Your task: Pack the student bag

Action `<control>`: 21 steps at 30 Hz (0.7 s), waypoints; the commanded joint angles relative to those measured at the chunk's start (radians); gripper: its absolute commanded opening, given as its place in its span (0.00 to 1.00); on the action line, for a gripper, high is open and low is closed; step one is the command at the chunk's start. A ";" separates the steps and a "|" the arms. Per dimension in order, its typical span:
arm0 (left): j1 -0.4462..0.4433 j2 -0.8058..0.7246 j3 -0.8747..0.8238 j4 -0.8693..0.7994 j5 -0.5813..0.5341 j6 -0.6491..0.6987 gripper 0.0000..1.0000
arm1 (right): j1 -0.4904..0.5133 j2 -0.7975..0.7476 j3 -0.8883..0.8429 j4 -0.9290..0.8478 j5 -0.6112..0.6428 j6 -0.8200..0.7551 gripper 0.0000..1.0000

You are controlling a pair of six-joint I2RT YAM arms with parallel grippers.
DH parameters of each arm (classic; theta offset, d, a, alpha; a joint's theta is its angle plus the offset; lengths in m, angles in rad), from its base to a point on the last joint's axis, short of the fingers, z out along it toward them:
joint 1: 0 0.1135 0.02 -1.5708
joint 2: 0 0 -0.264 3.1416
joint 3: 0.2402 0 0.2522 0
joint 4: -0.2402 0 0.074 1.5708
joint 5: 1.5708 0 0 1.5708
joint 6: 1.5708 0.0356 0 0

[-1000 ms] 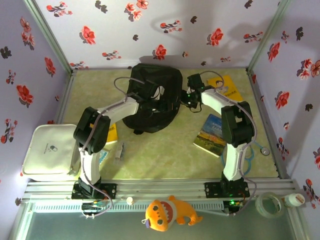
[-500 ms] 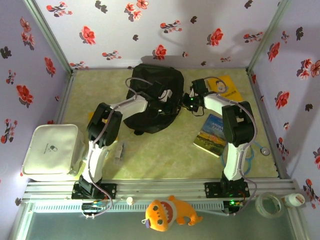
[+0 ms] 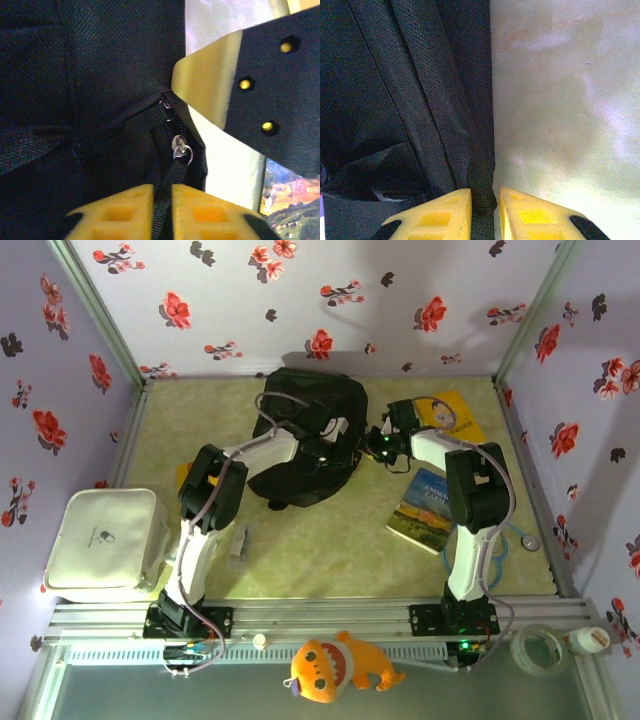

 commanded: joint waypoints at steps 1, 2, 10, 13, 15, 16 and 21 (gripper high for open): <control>-0.003 -0.017 0.045 -0.062 0.018 0.073 0.07 | -0.008 -0.033 -0.019 -0.005 -0.022 0.019 0.21; -0.003 -0.025 0.043 -0.065 0.019 0.084 0.04 | -0.009 -0.038 -0.019 0.002 -0.026 0.020 0.21; 0.004 -0.089 0.021 -0.042 0.017 0.105 0.00 | -0.018 -0.076 -0.032 0.044 -0.042 0.032 0.23; 0.007 -0.109 0.015 -0.035 0.015 0.105 0.00 | -0.021 -0.088 -0.040 0.056 -0.047 0.036 0.26; 0.008 -0.123 0.013 -0.031 0.012 0.109 0.00 | -0.024 -0.098 -0.044 0.061 -0.049 0.034 0.29; 0.008 -0.129 0.011 -0.029 0.010 0.110 0.00 | -0.023 -0.099 -0.048 0.064 -0.051 0.033 0.31; 0.009 -0.135 0.008 -0.034 -0.019 0.121 0.00 | -0.024 -0.103 -0.052 0.059 -0.054 0.019 0.35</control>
